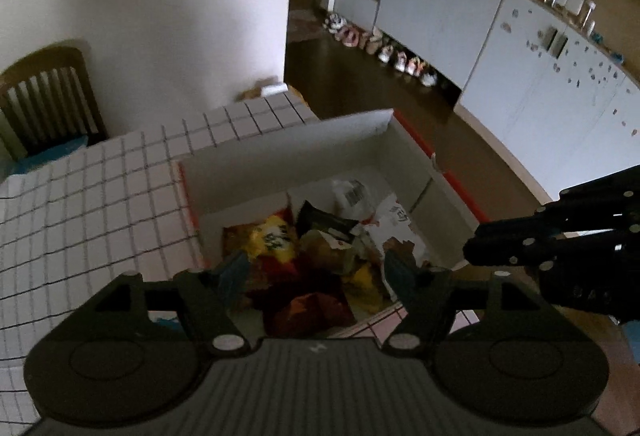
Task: Organize snacks
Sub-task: 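Withdraw both open grippers from the box toward the blue cookie bag, then grasp the blue cookie bag with the right gripper while the left grasps the small brown packet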
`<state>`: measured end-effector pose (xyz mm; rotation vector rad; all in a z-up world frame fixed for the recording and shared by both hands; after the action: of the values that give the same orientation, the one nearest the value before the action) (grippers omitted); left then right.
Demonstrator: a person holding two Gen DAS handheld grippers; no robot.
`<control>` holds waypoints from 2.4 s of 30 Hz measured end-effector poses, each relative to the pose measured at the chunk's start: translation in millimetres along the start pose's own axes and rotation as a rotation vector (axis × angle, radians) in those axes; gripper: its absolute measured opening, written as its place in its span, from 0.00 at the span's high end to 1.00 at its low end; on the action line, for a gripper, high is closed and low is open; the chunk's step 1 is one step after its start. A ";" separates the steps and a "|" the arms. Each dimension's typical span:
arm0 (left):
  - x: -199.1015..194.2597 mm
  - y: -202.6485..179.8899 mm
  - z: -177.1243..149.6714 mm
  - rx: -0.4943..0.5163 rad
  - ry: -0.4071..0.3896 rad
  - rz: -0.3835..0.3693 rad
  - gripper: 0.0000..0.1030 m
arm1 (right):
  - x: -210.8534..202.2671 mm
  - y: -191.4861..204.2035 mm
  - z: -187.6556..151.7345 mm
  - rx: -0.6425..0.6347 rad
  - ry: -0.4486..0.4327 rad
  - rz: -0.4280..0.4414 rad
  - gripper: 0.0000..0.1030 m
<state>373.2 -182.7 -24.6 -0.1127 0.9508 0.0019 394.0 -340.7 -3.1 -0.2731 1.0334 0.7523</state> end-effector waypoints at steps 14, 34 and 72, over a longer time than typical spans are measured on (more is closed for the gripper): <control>-74.5 65.8 -37.0 -0.033 -0.092 0.018 0.20 | -28.2 51.3 -0.8 -0.004 -0.086 0.045 0.89; -97.8 161.9 -109.9 -0.065 -0.073 0.001 0.02 | 4.7 159.2 -22.0 0.035 -0.073 0.066 0.88; 36.7 217.3 -156.2 -0.052 0.010 -0.101 0.02 | 158.9 183.2 -30.4 0.745 0.086 -0.089 0.11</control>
<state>256.6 16.4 -165.0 -0.2087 0.9540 -0.0670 295.9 -155.7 -129.2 0.2917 1.3006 0.2393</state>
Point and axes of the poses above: each gripper's, at about its wrist camera, not at the fingertips, and x roughly the way its jaws point, y to its left, z to its top, the point moved 3 cm from there along x, roughly the way its jaws point, and after that the axes turned 3 degrees about y, right-handed, at the moved point
